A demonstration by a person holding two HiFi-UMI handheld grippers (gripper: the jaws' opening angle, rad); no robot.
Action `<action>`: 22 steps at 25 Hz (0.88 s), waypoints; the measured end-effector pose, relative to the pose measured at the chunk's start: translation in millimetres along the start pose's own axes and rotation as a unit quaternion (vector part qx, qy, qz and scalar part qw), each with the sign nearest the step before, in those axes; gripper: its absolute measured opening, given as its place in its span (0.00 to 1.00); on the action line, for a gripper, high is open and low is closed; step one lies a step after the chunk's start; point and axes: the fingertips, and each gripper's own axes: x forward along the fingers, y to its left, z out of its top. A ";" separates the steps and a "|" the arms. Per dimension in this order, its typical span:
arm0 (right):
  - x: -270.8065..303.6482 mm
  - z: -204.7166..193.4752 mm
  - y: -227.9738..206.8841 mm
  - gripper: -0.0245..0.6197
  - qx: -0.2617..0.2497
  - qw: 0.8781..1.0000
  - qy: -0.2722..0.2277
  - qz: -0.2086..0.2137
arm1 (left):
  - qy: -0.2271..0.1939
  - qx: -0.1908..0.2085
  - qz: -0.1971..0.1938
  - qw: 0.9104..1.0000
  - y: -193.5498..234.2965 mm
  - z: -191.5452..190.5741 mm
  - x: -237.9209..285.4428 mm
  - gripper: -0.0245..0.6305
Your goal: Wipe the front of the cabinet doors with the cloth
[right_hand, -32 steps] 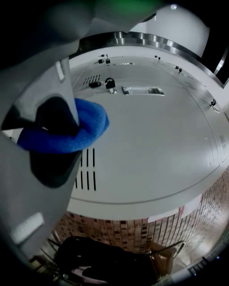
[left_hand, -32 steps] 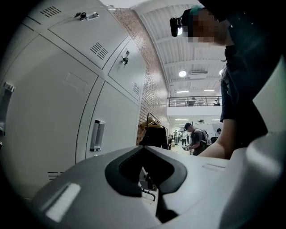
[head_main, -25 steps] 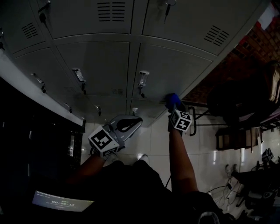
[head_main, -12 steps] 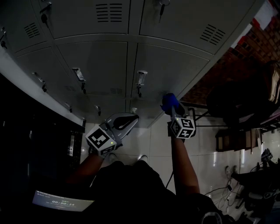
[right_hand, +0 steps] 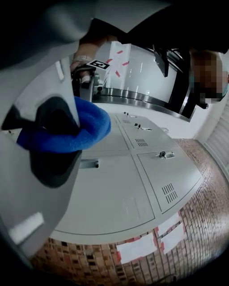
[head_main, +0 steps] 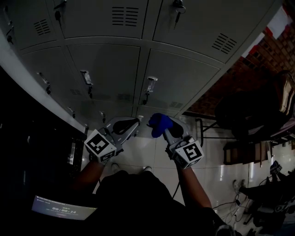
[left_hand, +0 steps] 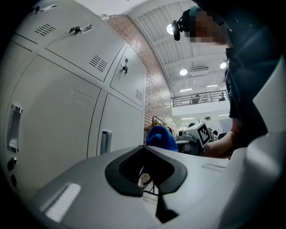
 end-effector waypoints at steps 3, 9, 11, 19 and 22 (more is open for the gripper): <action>-2.9 4.9 18.4 0.15 -0.005 1.000 0.006 0.019 | 0.001 -0.001 -0.002 1.000 -1.2 -1.7 -4.6 0.04; -2.2 3.0 28.2 0.15 0.004 1.000 0.003 0.026 | 0.006 -0.004 -0.010 1.000 -5.4 -8.6 -6.9 0.04; -1.2 5.5 32.1 0.15 0.002 1.000 -0.001 0.029 | 0.007 -0.005 -0.009 1.000 -4.2 -8.8 -7.3 0.04; -1.0 13.3 36.3 0.15 0.006 0.999 -0.012 0.030 | 0.006 -0.006 -0.003 1.000 3.8 -6.3 -10.4 0.04; -0.2 16.1 37.1 0.15 0.014 0.999 -0.015 0.029 | 0.005 -0.006 -0.004 1.000 4.7 -6.0 -10.9 0.04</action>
